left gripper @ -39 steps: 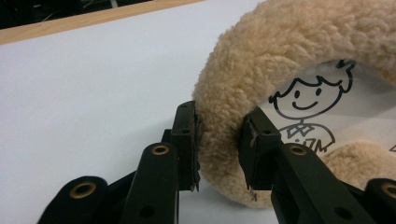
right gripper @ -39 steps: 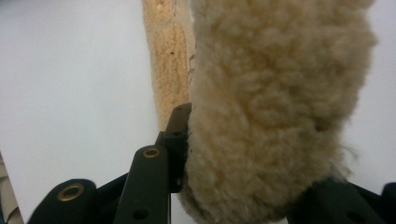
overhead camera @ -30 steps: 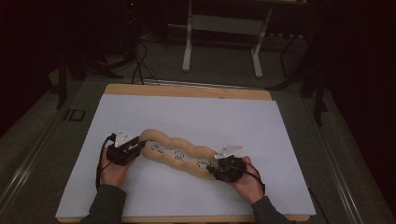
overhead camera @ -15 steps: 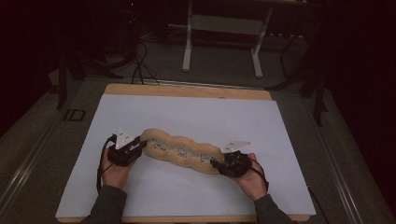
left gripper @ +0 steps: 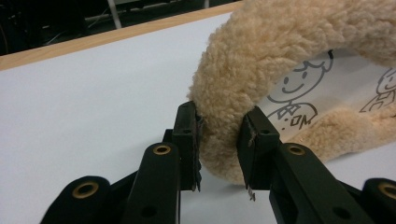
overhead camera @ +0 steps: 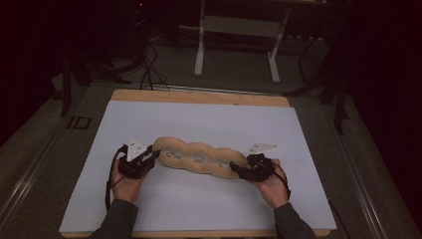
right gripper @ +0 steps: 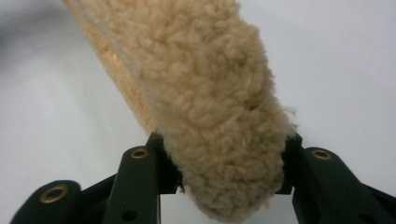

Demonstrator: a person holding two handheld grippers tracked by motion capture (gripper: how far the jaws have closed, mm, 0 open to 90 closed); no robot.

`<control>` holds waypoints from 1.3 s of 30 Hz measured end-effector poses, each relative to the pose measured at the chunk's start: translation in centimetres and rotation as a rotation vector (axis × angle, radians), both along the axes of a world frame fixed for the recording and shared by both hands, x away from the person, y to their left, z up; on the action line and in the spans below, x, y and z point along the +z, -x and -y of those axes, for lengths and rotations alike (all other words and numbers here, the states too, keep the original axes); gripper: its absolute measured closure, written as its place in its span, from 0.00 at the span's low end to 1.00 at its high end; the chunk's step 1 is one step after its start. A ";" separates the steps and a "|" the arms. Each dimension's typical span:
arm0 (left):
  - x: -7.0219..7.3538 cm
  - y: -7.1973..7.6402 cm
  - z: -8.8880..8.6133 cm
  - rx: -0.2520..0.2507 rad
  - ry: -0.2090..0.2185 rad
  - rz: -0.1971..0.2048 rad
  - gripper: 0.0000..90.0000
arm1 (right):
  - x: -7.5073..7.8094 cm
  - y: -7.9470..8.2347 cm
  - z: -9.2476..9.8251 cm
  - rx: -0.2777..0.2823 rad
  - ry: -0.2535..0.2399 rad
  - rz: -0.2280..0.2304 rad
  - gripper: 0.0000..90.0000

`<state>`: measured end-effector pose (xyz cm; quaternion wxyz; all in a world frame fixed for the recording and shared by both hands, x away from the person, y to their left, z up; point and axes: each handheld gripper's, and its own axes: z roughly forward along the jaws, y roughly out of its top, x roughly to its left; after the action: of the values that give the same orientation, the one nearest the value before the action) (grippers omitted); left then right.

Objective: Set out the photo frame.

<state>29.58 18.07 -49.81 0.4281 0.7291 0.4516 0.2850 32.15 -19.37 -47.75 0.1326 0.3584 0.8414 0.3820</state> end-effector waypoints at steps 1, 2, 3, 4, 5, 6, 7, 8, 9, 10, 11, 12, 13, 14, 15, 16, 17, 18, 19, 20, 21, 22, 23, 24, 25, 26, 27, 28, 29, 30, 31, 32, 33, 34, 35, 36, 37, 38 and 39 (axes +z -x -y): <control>0.0 0.0 0.1 0.005 -0.002 0.001 0.80 | 0.0 -0.2 0.1 -0.008 -0.003 -0.001 0.62; 0.0 0.0 0.2 0.008 -0.003 0.000 0.80 | 0.0 -0.4 0.2 -0.016 -0.005 -0.001 0.61; -0.1 0.1 0.3 0.012 -0.002 0.002 0.79 | 0.0 -0.6 0.3 -0.027 -0.012 -0.002 0.61; -0.1 0.1 0.4 0.017 -0.007 0.002 0.79 | 0.0 -0.7 0.5 -0.039 -0.015 0.000 0.62; -0.2 0.1 0.5 0.016 -0.009 0.000 0.79 | 0.0 -0.9 0.7 -0.066 -0.025 -0.001 0.64; -0.2 0.1 0.5 0.016 -0.009 0.000 0.79 | 0.0 -0.9 0.7 -0.066 -0.025 -0.001 0.64; -0.4 0.0 0.7 0.015 -0.010 -0.006 0.79 | -0.1 -1.0 1.0 -0.084 -0.030 -0.004 0.64; -0.5 0.0 0.9 0.016 -0.016 -0.010 0.79 | -0.6 -1.2 1.1 -0.089 -0.021 -0.008 0.64; -0.6 0.0 1.0 0.020 -0.014 -0.012 0.79 | -0.8 -1.4 1.2 -0.093 -0.017 -0.009 0.64; -0.6 0.0 1.0 0.023 -0.004 -0.012 0.79 | -0.9 -1.4 1.2 -0.101 -0.019 -0.009 0.64; -0.7 0.0 1.0 0.024 -0.002 -0.012 0.79 | -0.9 -1.5 1.2 -0.106 -0.021 -0.006 0.64; -0.7 0.0 1.1 0.027 -0.002 -0.009 0.79 | -0.9 -1.6 1.2 -0.110 -0.019 0.003 0.64; -0.7 0.0 1.1 0.028 0.000 -0.008 0.79 | -0.8 -1.7 1.2 -0.116 -0.020 0.007 0.63; -0.7 0.0 1.1 0.030 0.004 -0.007 0.79 | -0.8 -1.8 1.2 -0.122 -0.023 0.015 0.63; -0.7 0.0 1.2 0.032 0.004 -0.007 0.79 | -0.7 -2.0 1.2 -0.127 -0.028 0.018 0.62; -0.8 0.0 1.2 0.030 0.006 -0.012 0.79 | -0.8 -2.1 1.2 -0.136 -0.030 0.020 0.62; -0.8 0.0 1.3 0.027 0.008 -0.017 0.79 | -0.8 -2.2 1.2 -0.146 -0.030 0.027 0.61; -0.9 -0.1 1.5 0.026 0.012 -0.020 0.79 | -0.9 -2.3 1.2 -0.154 -0.024 0.036 0.61; -1.0 -0.1 1.5 0.024 0.018 -0.023 0.79 | -1.0 -2.4 1.3 -0.161 -0.024 0.044 0.60; -1.1 -0.2 1.6 0.020 0.020 -0.028 0.79 | -1.1 -2.4 1.4 -0.167 -0.025 0.053 0.60; -1.2 -0.2 1.7 0.015 0.021 -0.030 0.79 | -1.1 -2.4 1.5 -0.173 -0.030 0.059 0.60; -1.3 -0.2 1.9 0.012 0.023 -0.030 0.78 | -1.1 -2.4 1.7 -0.176 -0.035 0.066 0.60; -1.3 -0.3 2.0 0.007 0.024 -0.028 0.78 | -1.2 -2.5 1.9 -0.180 -0.038 0.075 0.60; -1.4 -0.3 2.0 0.003 0.023 -0.027 0.78 | -1.2 -2.5 2.0 -0.185 -0.048 0.078 0.59; -1.4 -0.3 2.1 0.000 0.027 -0.027 0.78 | -1.3 -2.5 2.1 -0.190 -0.050 0.083 0.59; -1.4 -0.4 2.1 -0.003 0.032 -0.028 0.78 | -1.4 -2.6 2.2 -0.192 -0.052 0.082 0.59; -1.4 -0.4 2.0 -0.009 0.037 -0.029 0.78 | -1.4 -2.6 2.3 -0.193 -0.055 0.077 0.59; -1.5 -0.5 1.9 -0.014 0.039 -0.030 0.78 | -1.5 -2.7 2.3 -0.192 -0.061 0.072 0.59; -1.5 -0.5 1.8 -0.017 0.043 -0.031 0.78 | -1.5 -2.7 2.4 -0.194 -0.065 0.071 0.59; -1.5 -0.6 1.8 -0.019 0.048 -0.032 0.78 | -1.5 -2.7 2.4 -0.197 -0.070 0.070 0.59; -1.5 -0.6 1.8 -0.022 0.050 -0.032 0.78 | -1.6 -2.7 2.4 -0.199 -0.077 0.067 0.59; -1.5 -0.6 1.7 -0.025 0.051 -0.034 0.77 | -1.6 -2.7 2.5 -0.202 -0.082 0.065 0.59; -1.5 -0.6 1.7 -0.026 0.056 -0.035 0.77 | -1.7 -2.8 2.5 -0.205 -0.092 0.059 0.58; -1.5 -0.6 1.6 -0.031 0.058 -0.036 0.77 | -1.7 -2.8 2.6 -0.205 -0.096 0.056 0.58; -1.5 -0.7 1.6 -0.036 0.061 -0.039 0.77 | -1.7 -2.8 2.6 -0.206 -0.100 0.055 0.58; -1.5 -0.7 1.5 -0.041 0.067 -0.041 0.76 | -1.8 -2.8 2.6 -0.208 -0.102 0.052 0.57; -1.4 -0.7 1.4 -0.048 0.075 -0.048 0.74 | -1.8 -2.7 2.7 -0.210 -0.103 0.047 0.55; -1.4 -0.7 1.4 -0.053 0.086 -0.053 0.71 | -1.8 -2.7 2.7 -0.213 -0.102 0.044 0.53; -1.4 -0.7 1.4 -0.057 0.095 -0.052 0.67 | -1.9 -2.8 2.8 -0.213 -0.101 0.040 0.49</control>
<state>30.26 16.70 -51.17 0.4582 0.7276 0.4548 0.2318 34.90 -22.14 -49.64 0.1711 0.4445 0.7754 0.4147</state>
